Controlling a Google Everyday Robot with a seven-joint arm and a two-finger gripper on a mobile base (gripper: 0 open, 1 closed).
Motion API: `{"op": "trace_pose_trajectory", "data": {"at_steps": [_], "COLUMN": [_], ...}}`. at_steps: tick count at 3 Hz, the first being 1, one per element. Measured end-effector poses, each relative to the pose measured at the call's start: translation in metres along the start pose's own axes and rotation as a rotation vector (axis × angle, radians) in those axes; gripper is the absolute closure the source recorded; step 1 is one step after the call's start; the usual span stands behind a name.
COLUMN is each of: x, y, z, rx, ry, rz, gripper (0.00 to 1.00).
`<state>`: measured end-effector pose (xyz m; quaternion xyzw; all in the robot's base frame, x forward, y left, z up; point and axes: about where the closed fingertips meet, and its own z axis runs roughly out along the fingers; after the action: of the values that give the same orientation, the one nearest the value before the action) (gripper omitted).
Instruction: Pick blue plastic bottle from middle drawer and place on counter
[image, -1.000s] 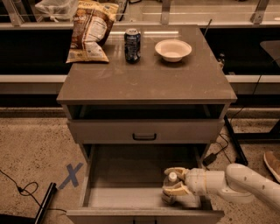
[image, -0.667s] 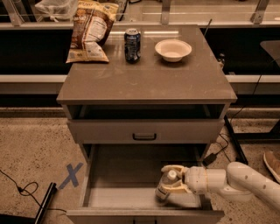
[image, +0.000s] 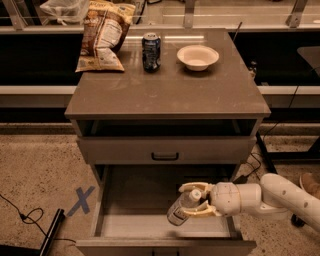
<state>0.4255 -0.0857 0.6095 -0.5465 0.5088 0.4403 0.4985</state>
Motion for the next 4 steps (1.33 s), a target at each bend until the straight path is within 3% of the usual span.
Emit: {"op": "trace_pose_trajectory", "data": {"at_steps": [1, 2, 3, 4], "x": [-0.056, -0.057, -0.064, -0.103], "y": [0.016, 0.016, 0.012, 0.007], "z": [-0.004, -0.004, 0.001, 0.025], "rx": [-0.098, -0.098, -0.100, -0.116], "ry": [-0.069, -0.069, -0.041, 0.041], "rz": [-0.030, -0.030, -0.033, -0.038], "gripper": [1.00, 1.00, 1.00, 1.00]}}
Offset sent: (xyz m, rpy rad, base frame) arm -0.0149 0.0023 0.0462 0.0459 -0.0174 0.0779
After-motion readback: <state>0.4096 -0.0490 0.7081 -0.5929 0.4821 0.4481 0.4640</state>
